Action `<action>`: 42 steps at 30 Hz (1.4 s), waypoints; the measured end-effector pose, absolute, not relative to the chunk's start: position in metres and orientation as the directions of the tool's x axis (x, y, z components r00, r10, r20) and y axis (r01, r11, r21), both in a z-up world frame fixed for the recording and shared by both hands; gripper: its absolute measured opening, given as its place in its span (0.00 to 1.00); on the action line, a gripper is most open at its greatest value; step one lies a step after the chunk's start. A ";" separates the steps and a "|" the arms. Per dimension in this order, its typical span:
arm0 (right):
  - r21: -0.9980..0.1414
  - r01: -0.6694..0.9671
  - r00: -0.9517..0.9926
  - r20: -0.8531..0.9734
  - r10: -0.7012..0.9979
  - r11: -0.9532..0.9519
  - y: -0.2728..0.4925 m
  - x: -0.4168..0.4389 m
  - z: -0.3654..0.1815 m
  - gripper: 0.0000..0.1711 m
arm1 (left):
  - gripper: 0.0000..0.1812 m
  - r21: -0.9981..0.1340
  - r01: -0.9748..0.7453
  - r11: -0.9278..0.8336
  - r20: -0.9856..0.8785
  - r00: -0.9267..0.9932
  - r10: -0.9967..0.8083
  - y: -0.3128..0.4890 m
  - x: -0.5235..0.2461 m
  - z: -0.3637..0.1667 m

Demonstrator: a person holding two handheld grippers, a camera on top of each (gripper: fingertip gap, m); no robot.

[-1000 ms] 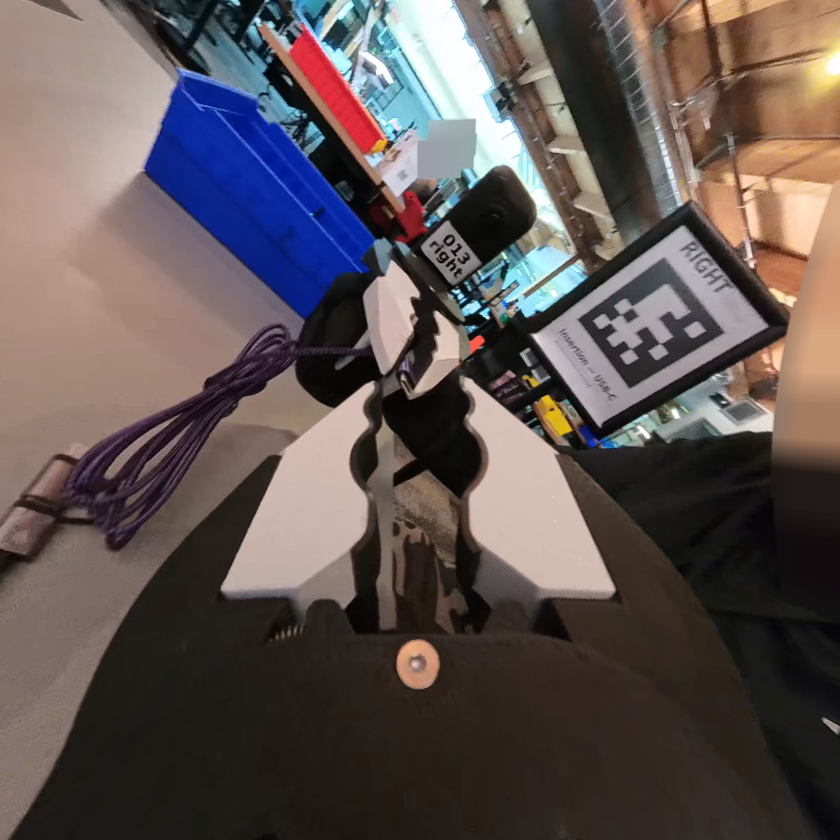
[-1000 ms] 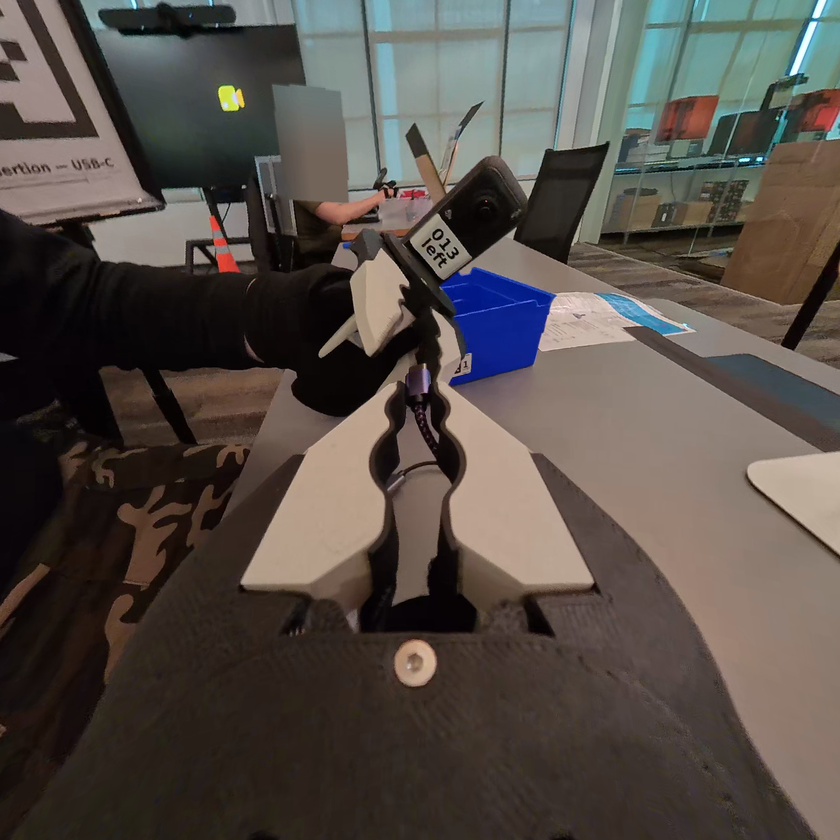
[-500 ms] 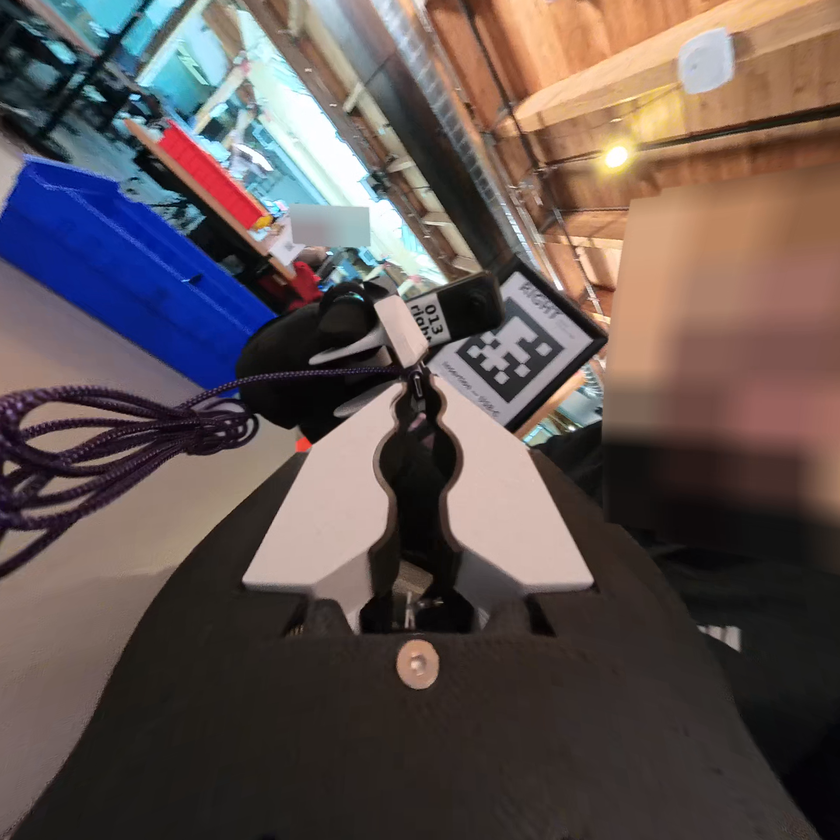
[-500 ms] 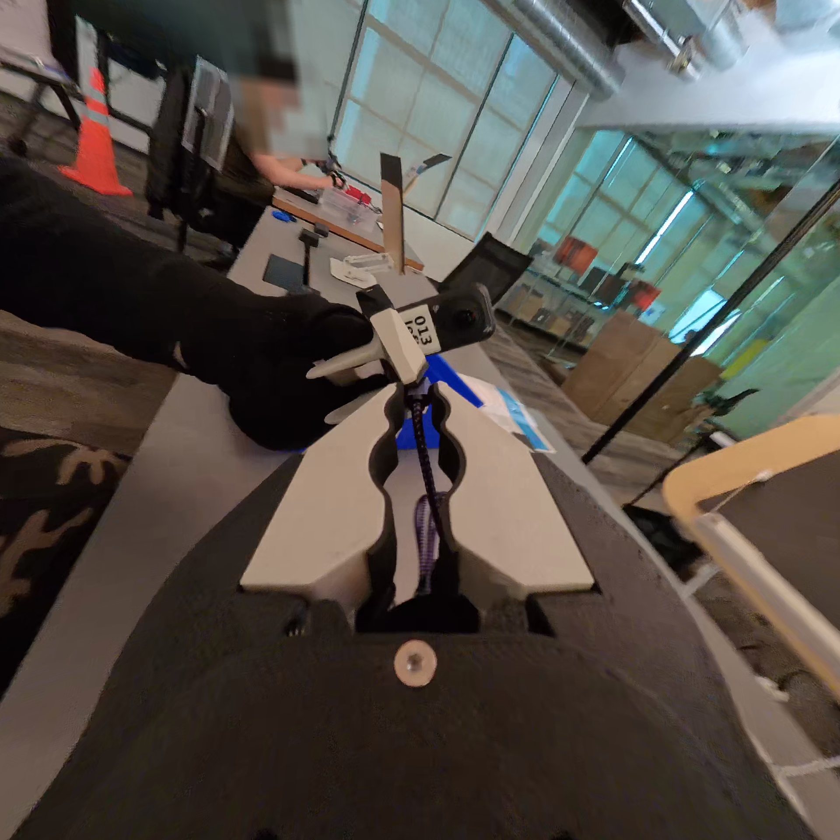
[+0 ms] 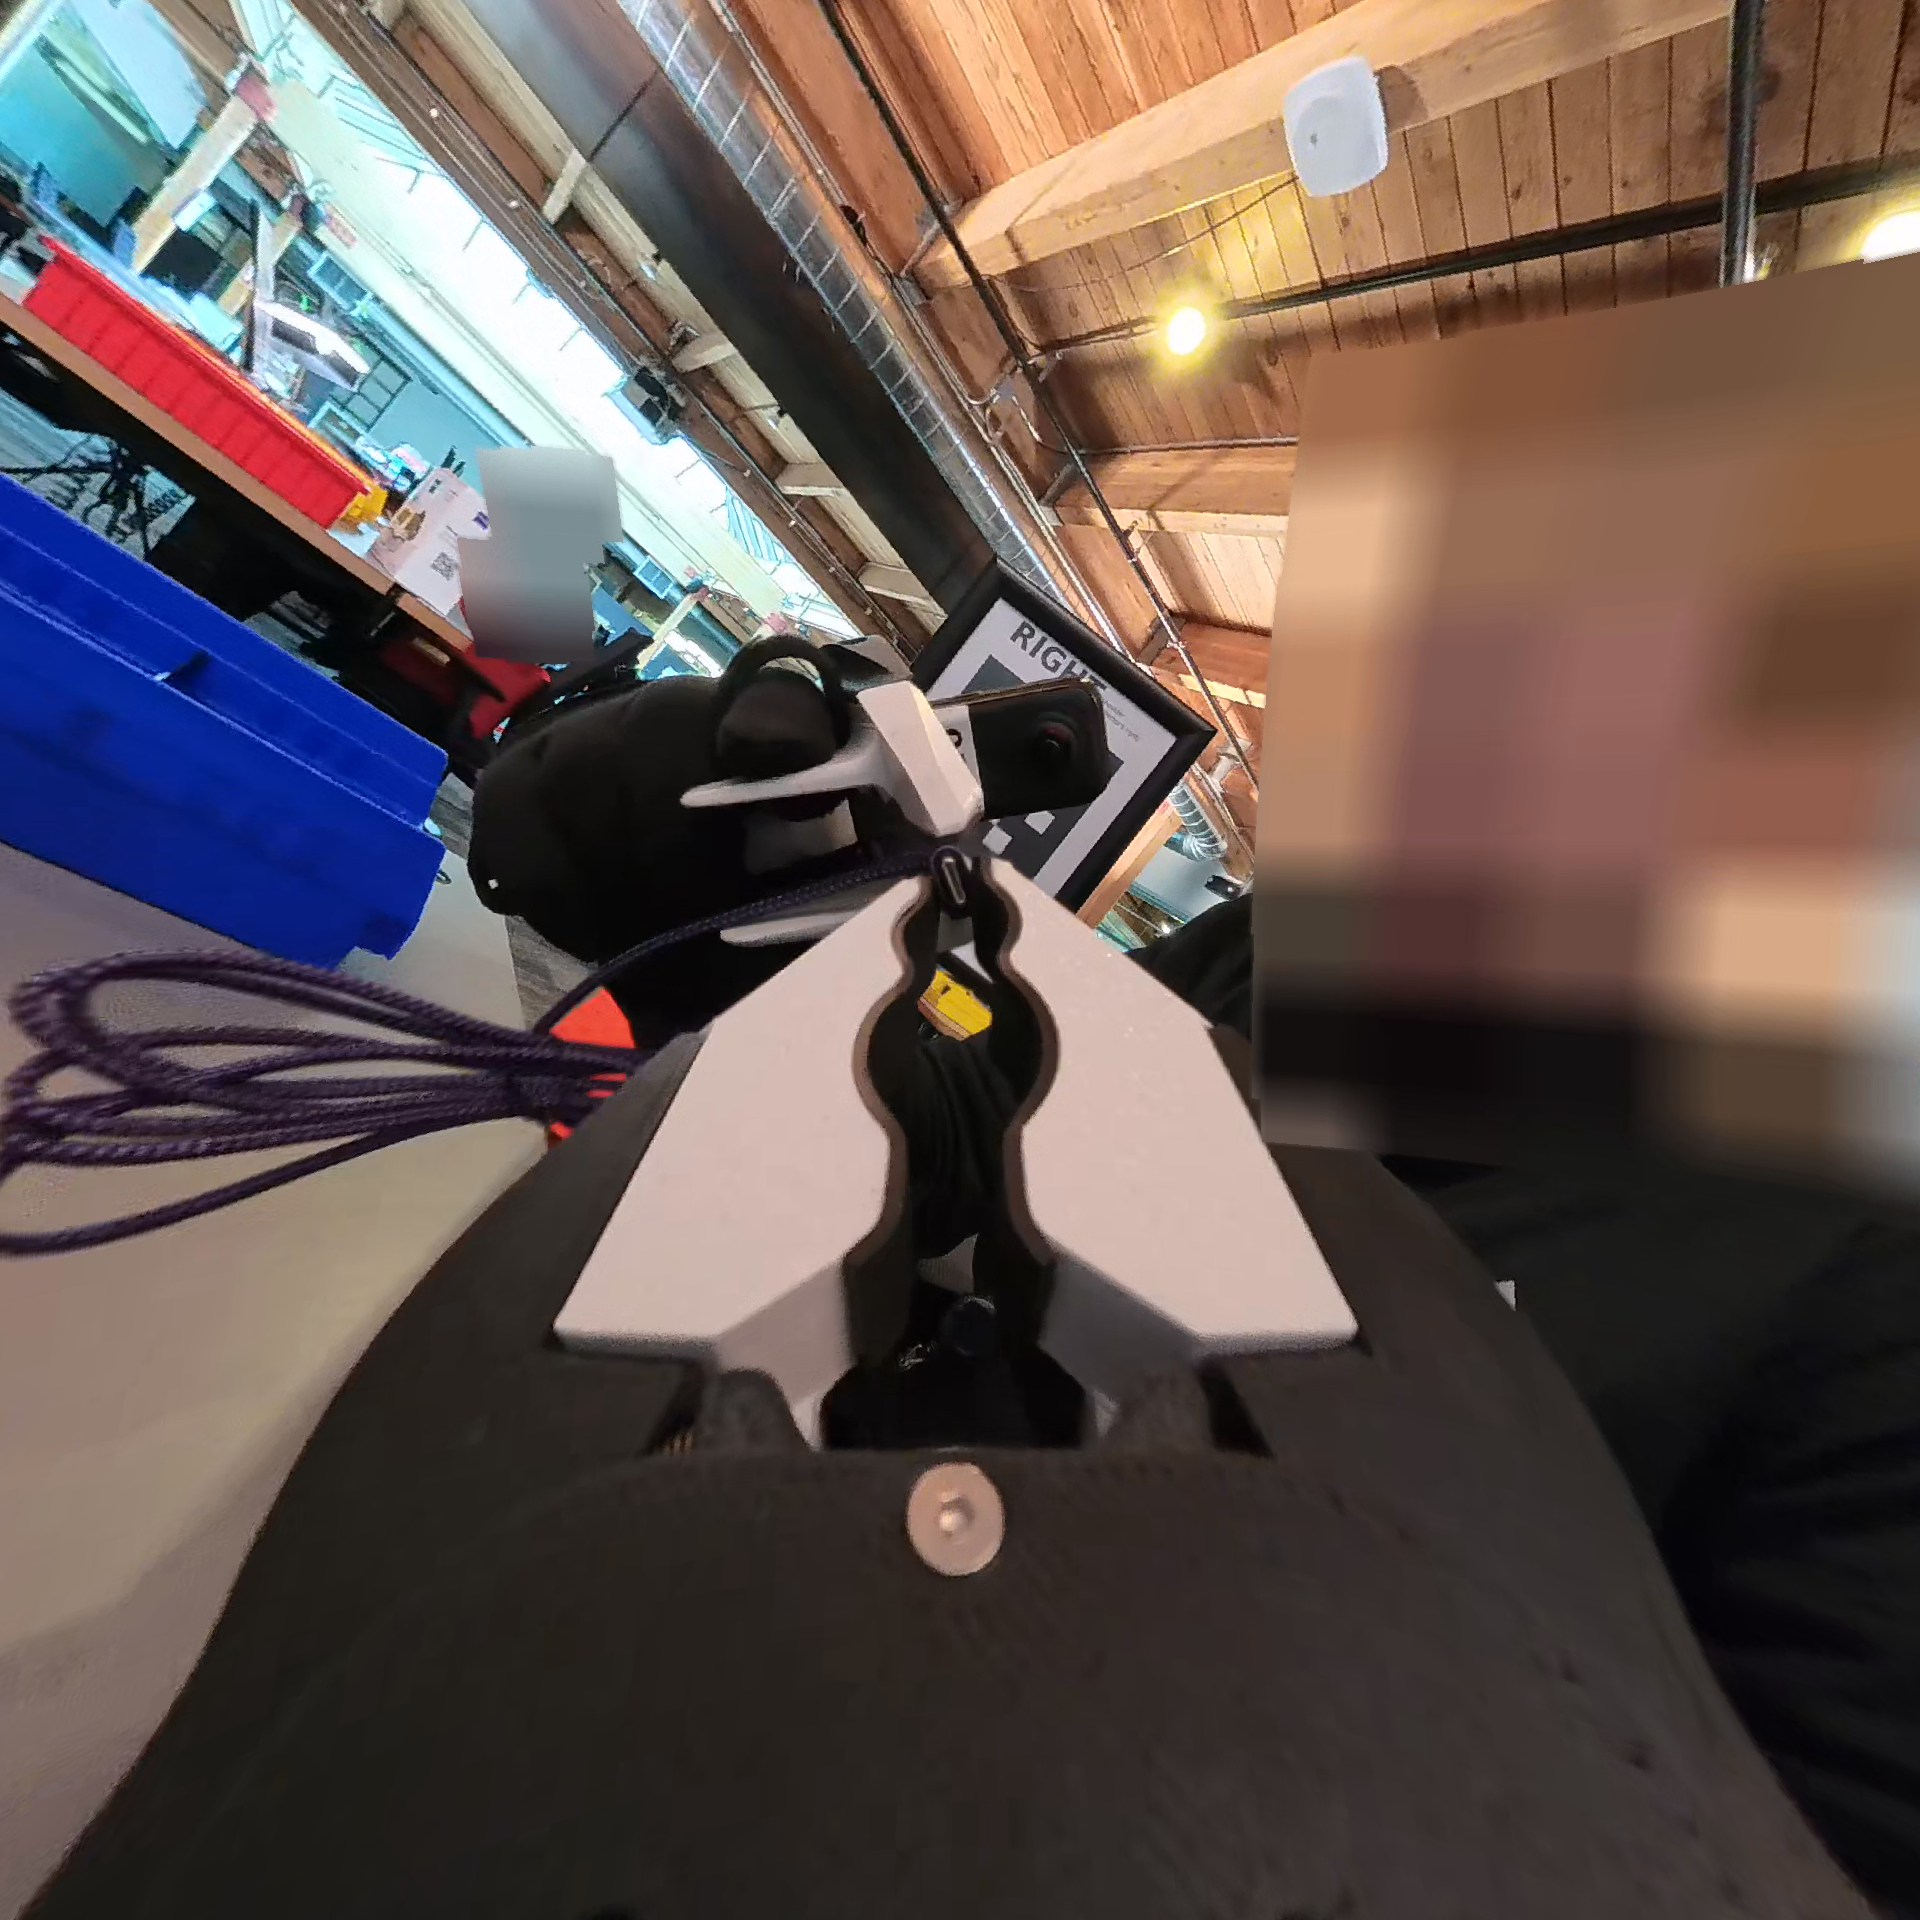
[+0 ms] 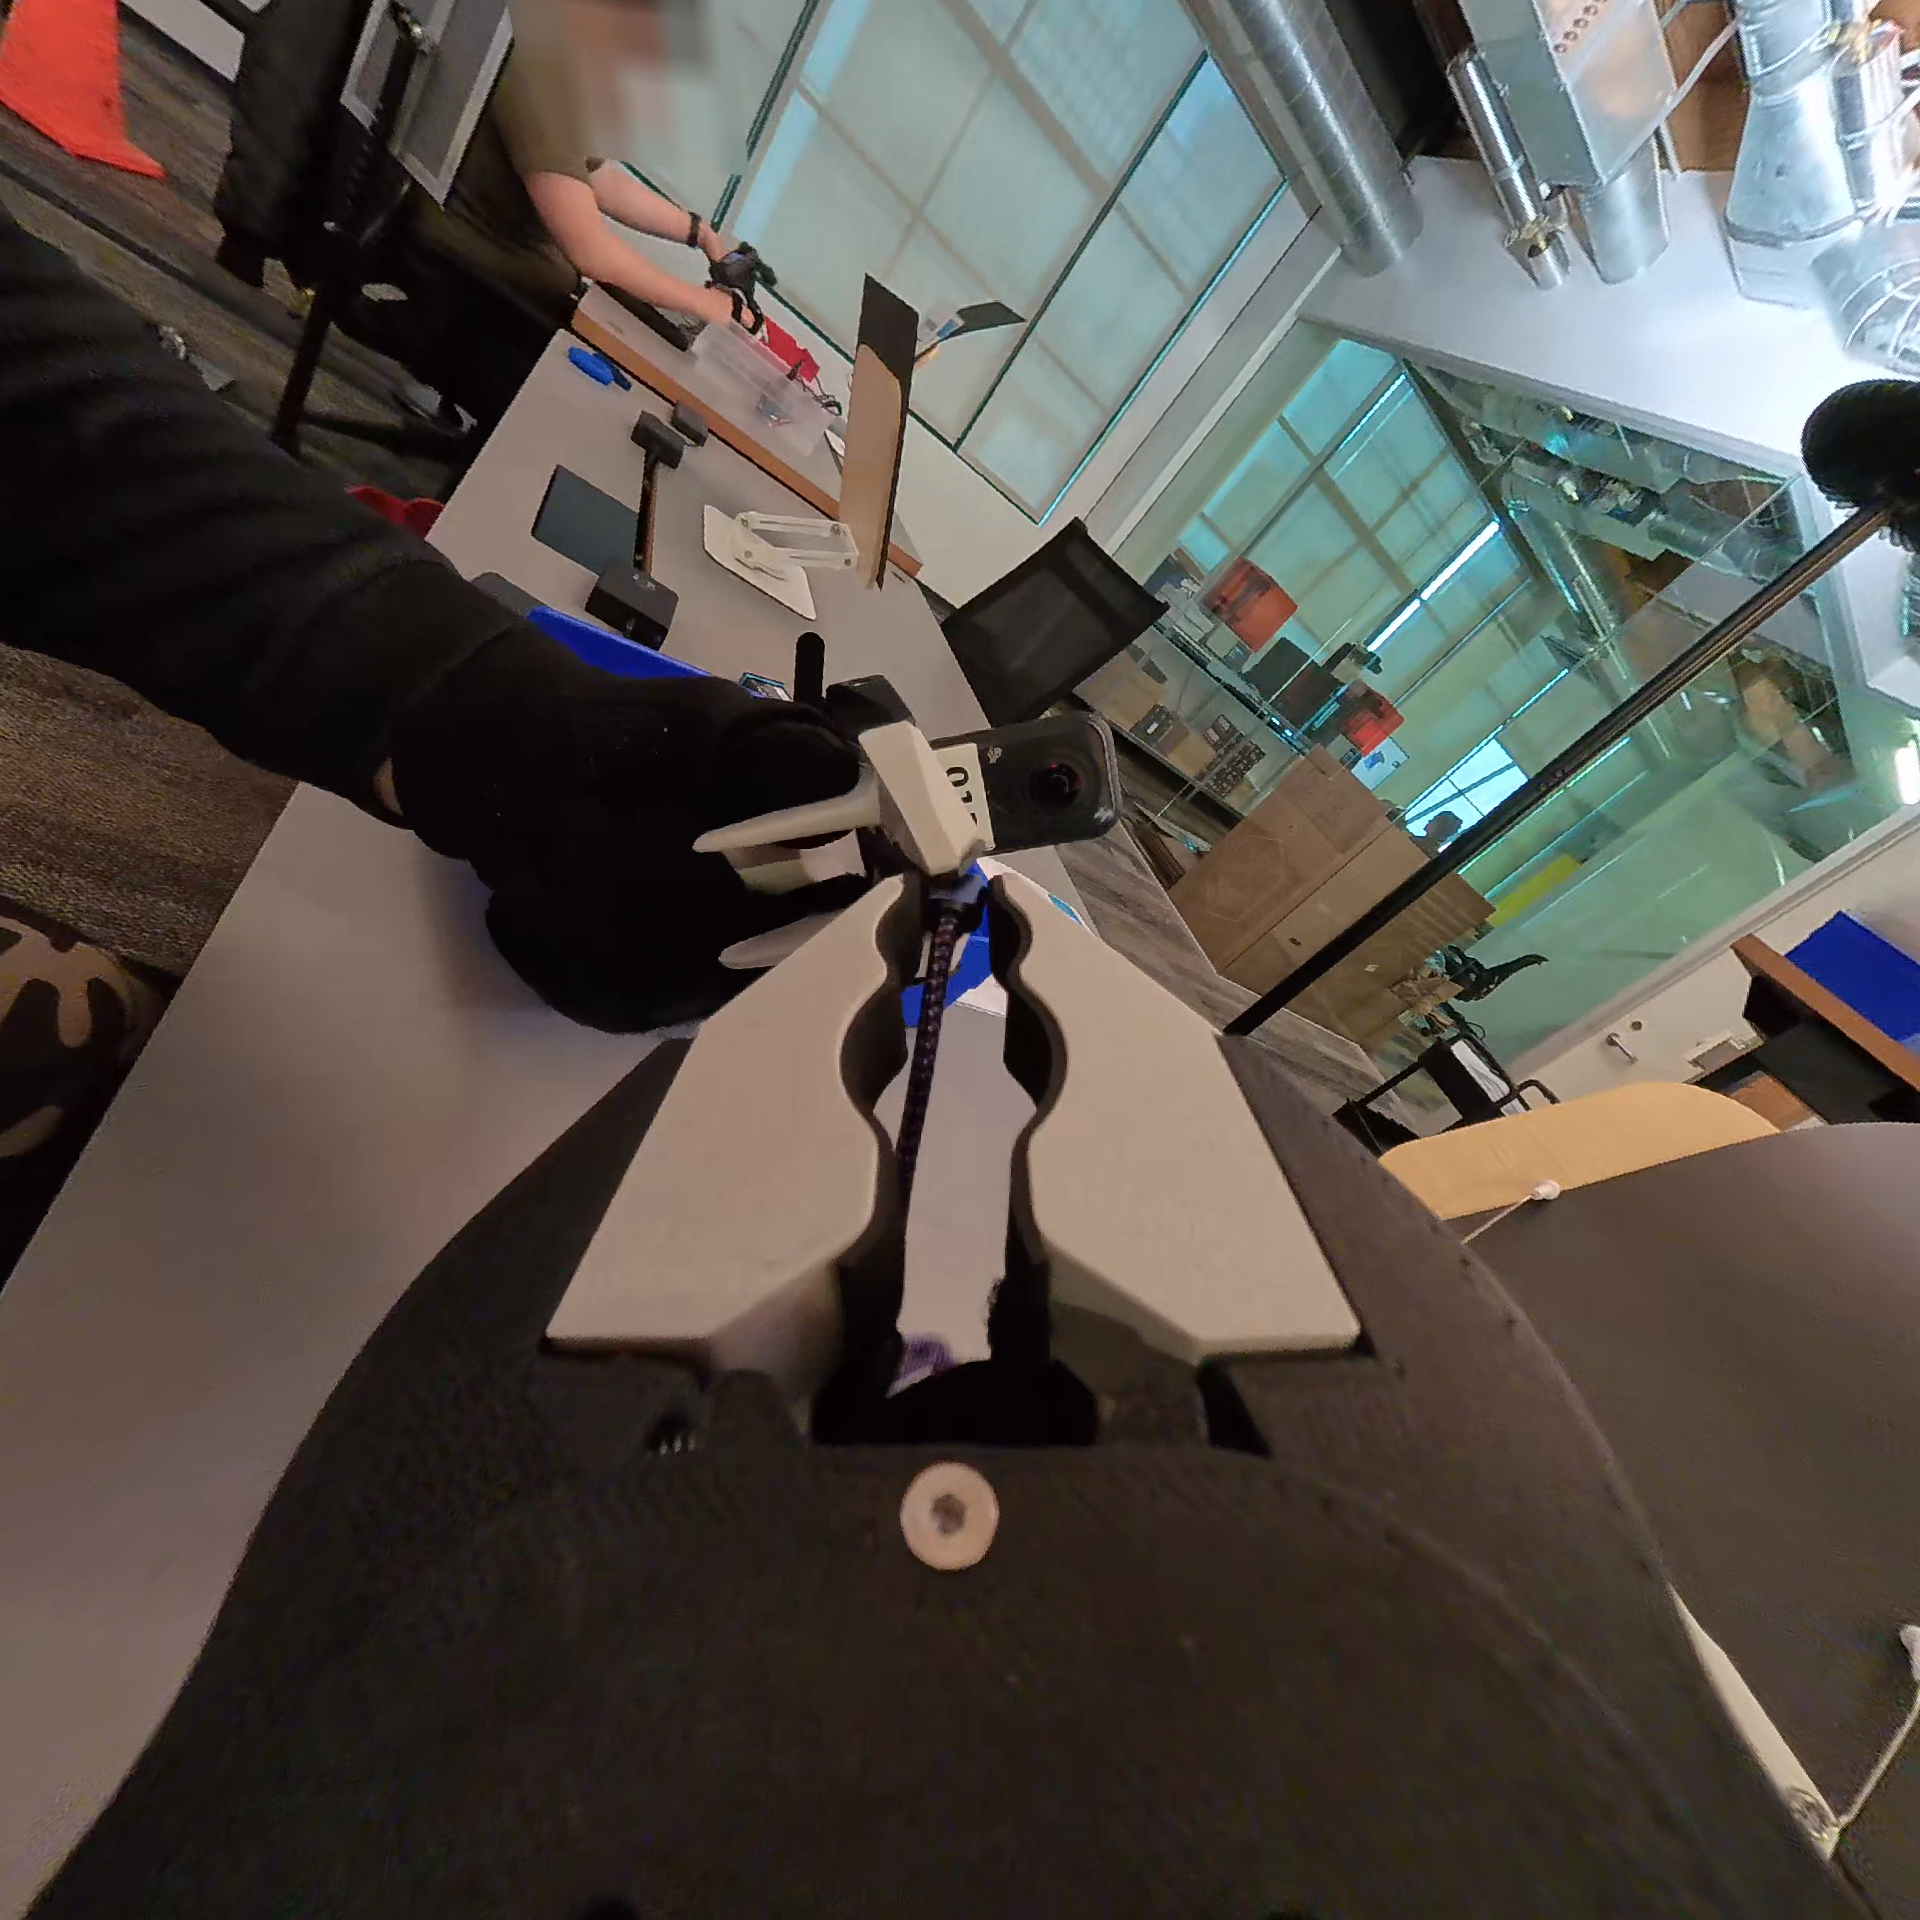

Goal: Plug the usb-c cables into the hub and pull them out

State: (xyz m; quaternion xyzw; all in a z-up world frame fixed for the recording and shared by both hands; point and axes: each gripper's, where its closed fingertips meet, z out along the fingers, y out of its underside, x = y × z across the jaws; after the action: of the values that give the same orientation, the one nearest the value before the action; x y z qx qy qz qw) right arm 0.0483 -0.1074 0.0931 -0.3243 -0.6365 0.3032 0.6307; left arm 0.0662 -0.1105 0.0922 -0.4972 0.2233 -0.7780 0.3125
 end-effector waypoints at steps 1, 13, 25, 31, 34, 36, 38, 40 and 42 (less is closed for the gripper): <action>-0.795 0.029 0.005 0.606 0.795 0.606 -0.108 0.049 0.094 0.05 | 0.02 -0.666 0.269 -0.696 0.624 -0.311 -0.717 -0.111 0.066 0.093; -0.792 0.036 0.003 0.610 0.792 0.610 -0.110 0.050 0.097 0.04 | 0.02 -0.667 0.309 -0.678 0.589 -0.340 -0.734 -0.114 0.067 0.097; -0.843 0.056 0.047 0.537 0.842 0.535 -0.080 0.070 0.094 0.04 | 0.20 -0.878 0.105 -0.467 0.476 0.293 -0.829 -0.066 0.032 0.053; -0.883 0.063 0.074 0.468 0.880 0.465 -0.056 0.086 0.082 0.04 | 0.20 -0.819 -0.500 -0.281 0.066 0.404 -0.912 -0.090 0.037 -0.002; -0.897 0.060 0.085 0.442 0.893 0.438 -0.048 0.092 0.079 0.04 | 0.24 -0.704 -0.700 -0.116 -0.091 0.250 -0.964 -0.112 0.057 -0.040; -0.901 0.061 0.087 0.434 0.897 0.430 -0.046 0.094 0.078 0.04 | 0.26 -0.556 -0.830 -0.047 -0.149 0.155 -0.977 -0.121 0.060 -0.074; -0.905 0.057 0.088 0.425 0.901 0.421 -0.045 0.096 0.077 0.04 | 0.27 -0.452 -0.892 0.026 -0.205 0.075 -0.976 -0.125 0.065 -0.098; -0.908 0.053 0.087 0.418 0.904 0.415 -0.045 0.096 0.076 0.04 | 0.27 -0.375 -0.923 0.090 -0.230 -0.001 -0.973 -0.129 0.069 -0.118; -0.909 0.054 0.085 0.418 0.905 0.414 -0.045 0.094 0.075 0.04 | 0.26 -0.299 -0.944 0.140 -0.248 -0.064 -0.967 -0.130 0.068 -0.136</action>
State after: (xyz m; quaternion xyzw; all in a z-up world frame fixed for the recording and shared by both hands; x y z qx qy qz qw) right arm 0.0943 -0.0449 0.0753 -0.4136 -0.5795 0.3490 0.6093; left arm 0.0682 -0.1299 -0.1359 -0.6552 0.7290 -0.0287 0.1960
